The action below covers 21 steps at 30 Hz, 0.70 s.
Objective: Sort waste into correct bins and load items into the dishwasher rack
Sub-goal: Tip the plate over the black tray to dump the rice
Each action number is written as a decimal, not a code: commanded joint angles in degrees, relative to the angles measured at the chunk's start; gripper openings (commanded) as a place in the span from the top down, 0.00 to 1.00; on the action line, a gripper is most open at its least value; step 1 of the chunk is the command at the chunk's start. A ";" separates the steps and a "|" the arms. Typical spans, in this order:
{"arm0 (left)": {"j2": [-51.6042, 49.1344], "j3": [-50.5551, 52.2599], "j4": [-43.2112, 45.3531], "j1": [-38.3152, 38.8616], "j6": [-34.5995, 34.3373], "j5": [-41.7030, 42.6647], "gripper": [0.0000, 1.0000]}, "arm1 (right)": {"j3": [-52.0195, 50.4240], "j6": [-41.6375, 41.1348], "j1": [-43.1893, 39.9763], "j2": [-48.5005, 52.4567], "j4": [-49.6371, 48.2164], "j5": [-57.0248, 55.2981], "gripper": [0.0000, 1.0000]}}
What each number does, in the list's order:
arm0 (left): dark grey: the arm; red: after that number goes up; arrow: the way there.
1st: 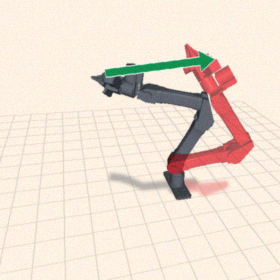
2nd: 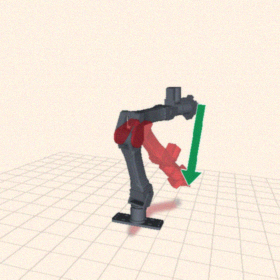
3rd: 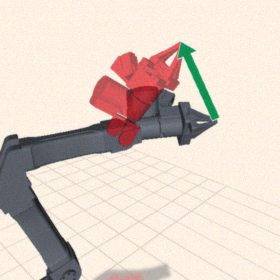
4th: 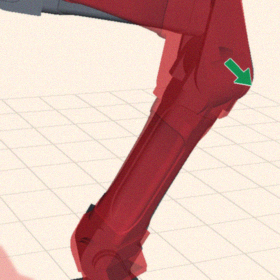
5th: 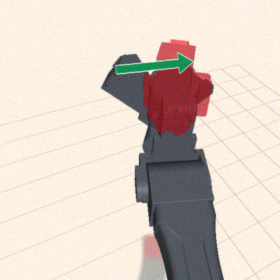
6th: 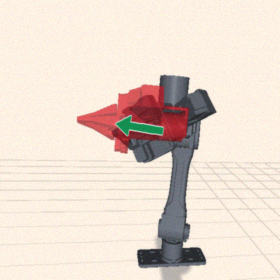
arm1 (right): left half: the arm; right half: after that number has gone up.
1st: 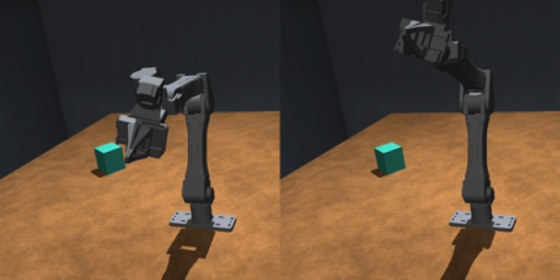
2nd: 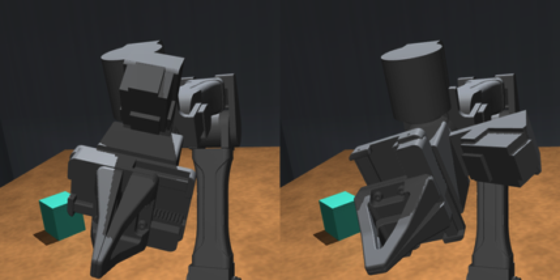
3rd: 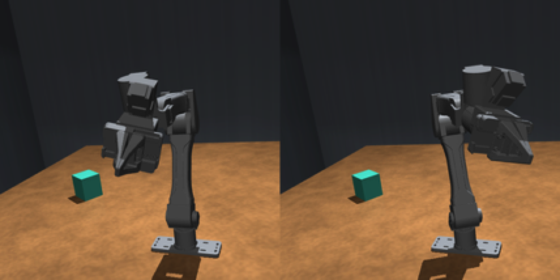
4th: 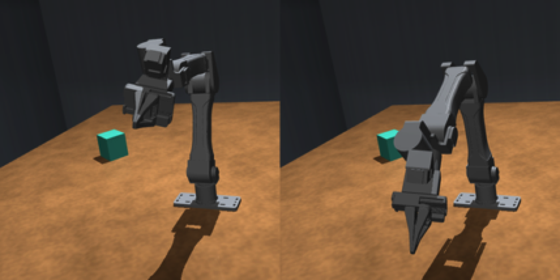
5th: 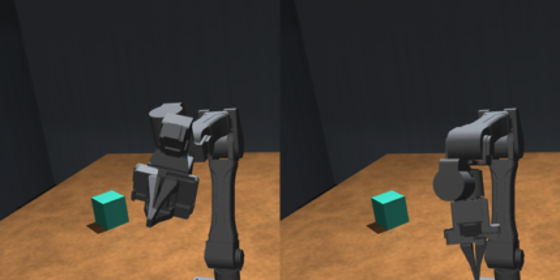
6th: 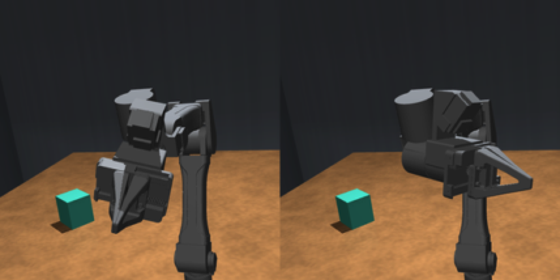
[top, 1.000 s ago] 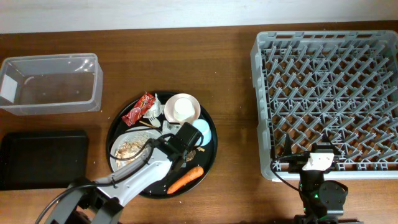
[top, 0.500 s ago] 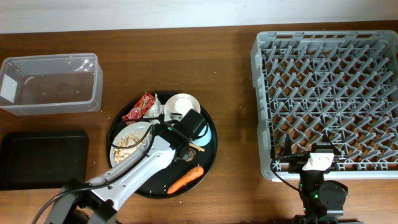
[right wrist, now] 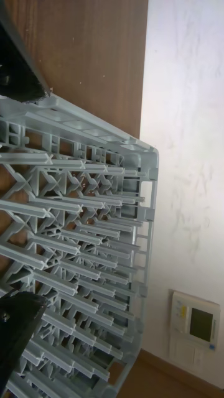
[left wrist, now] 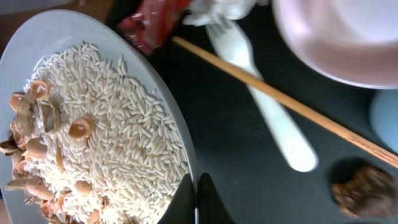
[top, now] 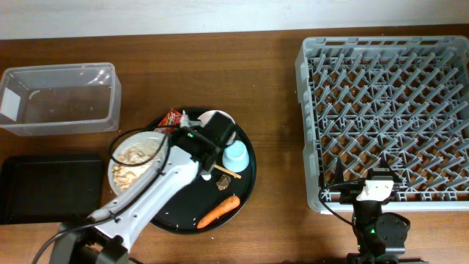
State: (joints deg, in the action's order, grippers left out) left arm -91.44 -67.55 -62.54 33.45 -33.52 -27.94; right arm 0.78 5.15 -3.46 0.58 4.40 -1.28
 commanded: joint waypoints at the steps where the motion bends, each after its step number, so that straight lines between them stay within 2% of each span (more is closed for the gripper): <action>1: 0.57 -2.14 -1.29 -4.79 -0.35 -2.78 0.99 | -0.46 0.42 -0.42 -0.37 0.17 -0.52 0.01; 4: 2.01 -2.14 -0.68 -11.67 -0.35 -2.71 0.99 | -0.46 0.42 -0.42 -0.37 0.17 -0.52 0.01; 10: 2.12 -2.14 4.59 -24.87 1.09 3.10 0.99 | -0.46 0.42 -0.42 -0.37 0.17 -0.52 0.01; 15: 2.12 -2.14 11.10 -38.56 6.73 13.20 0.99 | -0.46 0.42 -0.42 -0.37 0.17 -0.52 0.01; 21: 2.12 -2.14 16.13 -49.94 7.93 21.92 0.99 | -0.46 0.42 -0.42 -0.37 0.17 -0.52 0.01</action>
State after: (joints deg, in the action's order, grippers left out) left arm -90.85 -68.27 -48.29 -12.69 -27.86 -11.03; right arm 0.78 5.15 -3.46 0.58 4.40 -1.28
